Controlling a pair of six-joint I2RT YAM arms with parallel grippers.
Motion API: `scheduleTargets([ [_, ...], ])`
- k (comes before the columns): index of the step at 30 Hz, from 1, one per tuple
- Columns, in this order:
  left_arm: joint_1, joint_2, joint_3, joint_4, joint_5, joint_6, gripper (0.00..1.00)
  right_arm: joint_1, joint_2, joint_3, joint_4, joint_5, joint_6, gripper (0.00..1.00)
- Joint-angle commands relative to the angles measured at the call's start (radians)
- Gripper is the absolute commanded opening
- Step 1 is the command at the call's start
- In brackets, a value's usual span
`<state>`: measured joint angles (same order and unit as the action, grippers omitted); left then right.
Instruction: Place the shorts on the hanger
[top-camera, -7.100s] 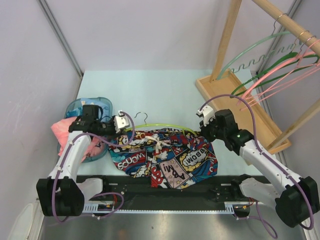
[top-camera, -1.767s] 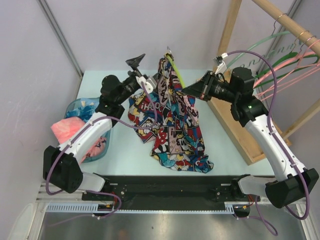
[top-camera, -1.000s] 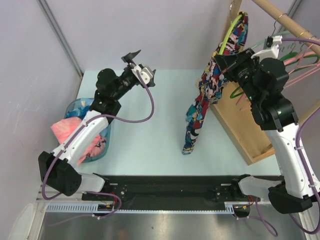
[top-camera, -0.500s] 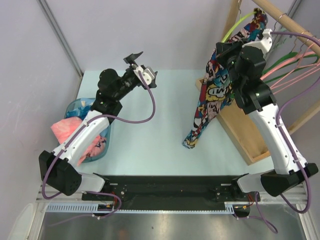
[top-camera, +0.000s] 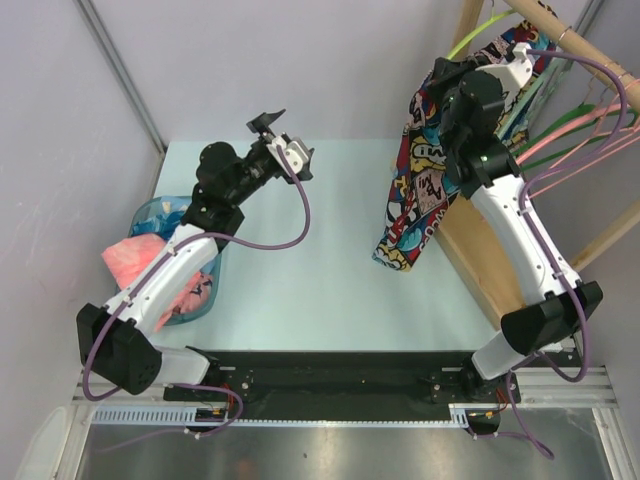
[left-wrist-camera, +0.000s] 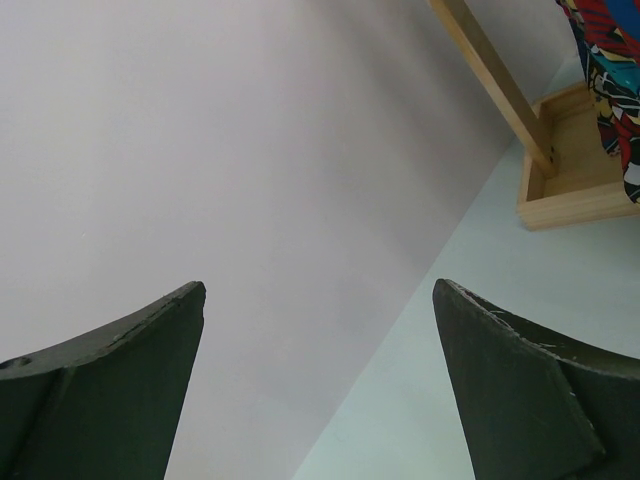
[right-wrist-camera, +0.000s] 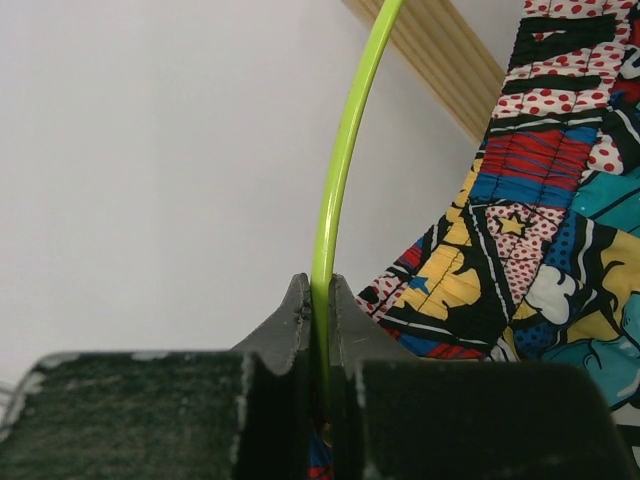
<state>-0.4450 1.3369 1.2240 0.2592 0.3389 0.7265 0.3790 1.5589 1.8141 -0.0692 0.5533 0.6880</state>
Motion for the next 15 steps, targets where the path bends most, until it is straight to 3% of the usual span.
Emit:
scheduleTargets([
  [1,-0.001,-0.047,-0.008,0.012,-0.029,-0.039,1.00,-0.015,0.012,0.094,0.131,0.056,0.034,0.00],
  [15,0.008,-0.047,0.031,-0.095,-0.086,-0.104,1.00,-0.069,0.079,0.079,0.164,-0.009,0.125,0.00],
])
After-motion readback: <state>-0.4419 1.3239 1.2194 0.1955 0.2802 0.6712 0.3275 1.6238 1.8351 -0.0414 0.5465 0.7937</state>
